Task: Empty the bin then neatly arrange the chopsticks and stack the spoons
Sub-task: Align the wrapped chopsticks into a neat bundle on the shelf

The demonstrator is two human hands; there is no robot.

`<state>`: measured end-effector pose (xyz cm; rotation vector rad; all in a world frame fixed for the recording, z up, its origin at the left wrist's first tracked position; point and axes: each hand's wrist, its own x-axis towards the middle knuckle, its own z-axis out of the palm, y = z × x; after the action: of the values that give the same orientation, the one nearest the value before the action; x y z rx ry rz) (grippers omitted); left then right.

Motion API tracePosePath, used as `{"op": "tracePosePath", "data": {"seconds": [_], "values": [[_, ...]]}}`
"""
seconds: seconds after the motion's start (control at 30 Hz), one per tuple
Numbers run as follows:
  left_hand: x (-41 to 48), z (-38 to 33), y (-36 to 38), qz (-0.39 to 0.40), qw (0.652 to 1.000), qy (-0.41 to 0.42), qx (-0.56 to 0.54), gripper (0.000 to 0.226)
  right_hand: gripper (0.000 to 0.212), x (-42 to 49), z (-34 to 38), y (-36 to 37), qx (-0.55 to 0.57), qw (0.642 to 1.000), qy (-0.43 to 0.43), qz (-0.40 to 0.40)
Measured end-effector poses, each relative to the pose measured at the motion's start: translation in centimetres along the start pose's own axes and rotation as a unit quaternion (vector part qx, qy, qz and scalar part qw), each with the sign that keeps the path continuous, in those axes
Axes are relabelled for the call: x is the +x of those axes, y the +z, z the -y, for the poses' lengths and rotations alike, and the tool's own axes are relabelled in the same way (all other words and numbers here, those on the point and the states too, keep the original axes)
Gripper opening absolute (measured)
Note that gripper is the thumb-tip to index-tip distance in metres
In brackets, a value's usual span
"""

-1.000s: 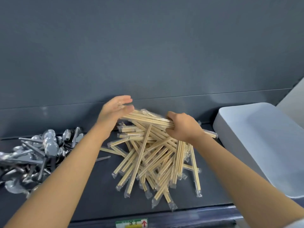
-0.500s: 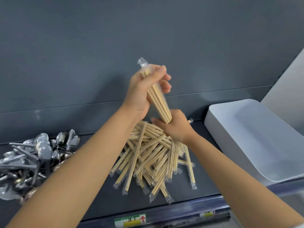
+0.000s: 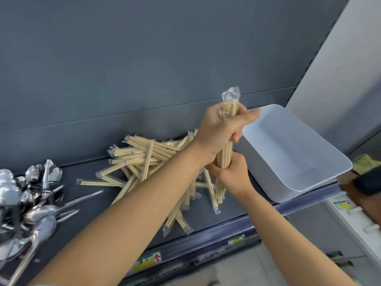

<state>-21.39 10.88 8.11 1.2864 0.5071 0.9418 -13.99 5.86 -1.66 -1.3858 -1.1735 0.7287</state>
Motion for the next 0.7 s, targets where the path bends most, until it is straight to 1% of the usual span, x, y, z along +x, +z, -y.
{"op": "tracePosePath", "data": {"seconds": [0.07, 0.13, 0.2, 0.3, 0.37, 0.47, 0.5, 0.6, 0.67, 0.7], "values": [[-0.4, 0.9, 0.6, 0.004, 0.999, 0.019, 0.027, 0.018, 0.047, -0.2, -0.6, -0.8, 0.002, 1.0, -0.008, 0.016], [-0.9, 1.8, 1.1, -0.007, 0.999, 0.024, 0.043, 0.012, 0.041, -0.3, -1.2, -1.6, 0.011, 0.999, -0.012, 0.05], [-1.2, 3.0, 1.3, -0.033, 0.998, 0.02, 0.046, 0.014, 0.03, -0.3, -1.6, -2.3, 0.033, 0.996, -0.015, 0.086], [-1.5, 5.0, 1.3, -0.079, 0.995, 0.015, 0.051, 0.022, 0.027, 0.0, -2.5, -3.1, 0.053, 0.99, -0.034, 0.127], [-1.9, 5.7, 1.2, -0.109, 0.989, 0.003, 0.103, 0.025, 0.021, 0.4, -3.1, -3.5, 0.064, 0.984, -0.027, 0.162], [-2.3, 6.5, 0.3, -0.121, 0.971, -0.051, 0.199, 0.024, 0.01, 0.4, -3.8, -3.7, 0.084, 0.975, 0.009, 0.203], [-2.4, 6.6, -0.1, -0.12, 0.966, -0.077, 0.216, 0.024, 0.011, 0.5, -4.2, -3.7, 0.082, 0.974, 0.022, 0.211], [-2.8, 6.5, -1.1, -0.143, 0.953, -0.128, 0.235, 0.02, 0.033, 0.9, -4.7, -3.5, 0.077, 0.964, 0.057, 0.248], [-3.2, 6.2, -1.7, -0.192, 0.942, -0.155, 0.225, 0.013, 0.037, 1.3, -4.3, -3.8, 0.067, 0.955, 0.068, 0.279], [-3.4, 6.0, -2.0, -0.22, 0.937, -0.176, 0.206, 0.018, 0.037, 1.5, -4.0, -4.1, 0.066, 0.949, 0.077, 0.299]]}}
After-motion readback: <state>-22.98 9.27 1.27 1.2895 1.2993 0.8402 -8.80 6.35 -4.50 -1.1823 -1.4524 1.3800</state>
